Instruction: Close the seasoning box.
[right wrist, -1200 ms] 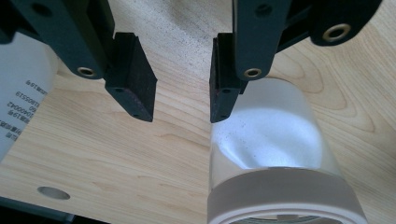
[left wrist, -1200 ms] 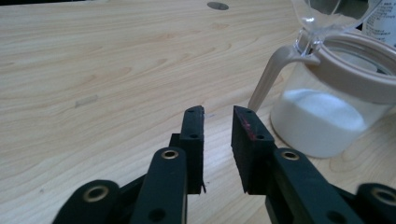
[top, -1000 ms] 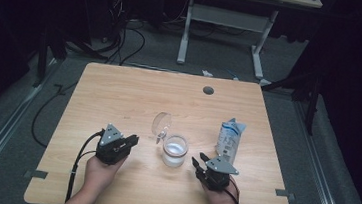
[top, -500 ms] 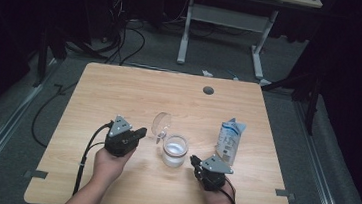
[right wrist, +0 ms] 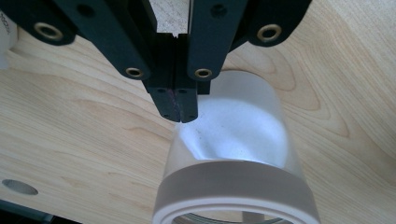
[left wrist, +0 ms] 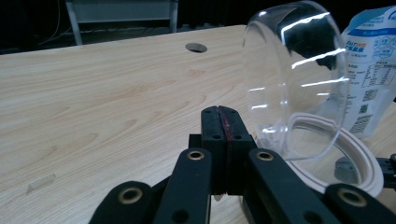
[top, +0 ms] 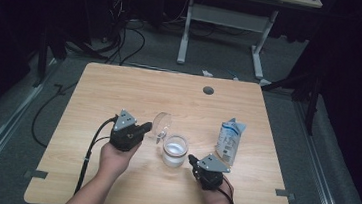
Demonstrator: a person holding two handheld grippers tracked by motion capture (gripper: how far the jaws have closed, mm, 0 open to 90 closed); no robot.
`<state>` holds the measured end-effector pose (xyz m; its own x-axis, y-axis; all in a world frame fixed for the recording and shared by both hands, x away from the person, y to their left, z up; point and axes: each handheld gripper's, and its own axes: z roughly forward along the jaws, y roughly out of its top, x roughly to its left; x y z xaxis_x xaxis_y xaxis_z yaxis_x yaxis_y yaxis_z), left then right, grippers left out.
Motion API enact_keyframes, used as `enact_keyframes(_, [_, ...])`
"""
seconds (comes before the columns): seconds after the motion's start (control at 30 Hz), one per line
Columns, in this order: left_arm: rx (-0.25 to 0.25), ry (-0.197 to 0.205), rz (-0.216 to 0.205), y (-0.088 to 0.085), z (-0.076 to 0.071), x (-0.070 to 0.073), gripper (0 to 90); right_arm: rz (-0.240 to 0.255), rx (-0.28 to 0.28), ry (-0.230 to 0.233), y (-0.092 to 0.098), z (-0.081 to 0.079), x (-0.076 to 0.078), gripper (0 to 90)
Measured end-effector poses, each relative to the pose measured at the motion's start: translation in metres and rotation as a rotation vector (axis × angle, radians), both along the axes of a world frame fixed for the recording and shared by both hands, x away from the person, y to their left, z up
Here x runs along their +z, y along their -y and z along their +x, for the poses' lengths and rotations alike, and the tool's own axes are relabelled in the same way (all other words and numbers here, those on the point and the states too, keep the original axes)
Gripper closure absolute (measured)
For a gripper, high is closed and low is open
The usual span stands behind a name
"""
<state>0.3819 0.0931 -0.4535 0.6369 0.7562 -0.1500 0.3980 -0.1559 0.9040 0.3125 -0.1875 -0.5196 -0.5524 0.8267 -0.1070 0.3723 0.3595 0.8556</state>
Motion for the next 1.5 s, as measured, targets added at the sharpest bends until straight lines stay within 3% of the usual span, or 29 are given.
enact_keyframes(0.4, [-0.026, 0.008, -0.018, 0.009, -0.005, -0.001, 89.7, -0.017, 0.011, 0.003, -0.005, 0.001, -0.001, 89.8])
enact_keyframes(0.73, [-0.047, 0.011, -0.002, 0.016, -0.008, -0.004, 89.0, -0.018, 0.014, 0.002, -0.005, 0.000, -0.002, 89.8])
enact_keyframes(1.5, [-0.033, 0.012, 0.025, 0.011, -0.010, -0.009, 88.0, -0.022, 0.015, 0.001, -0.005, -0.001, -0.003, 89.5])
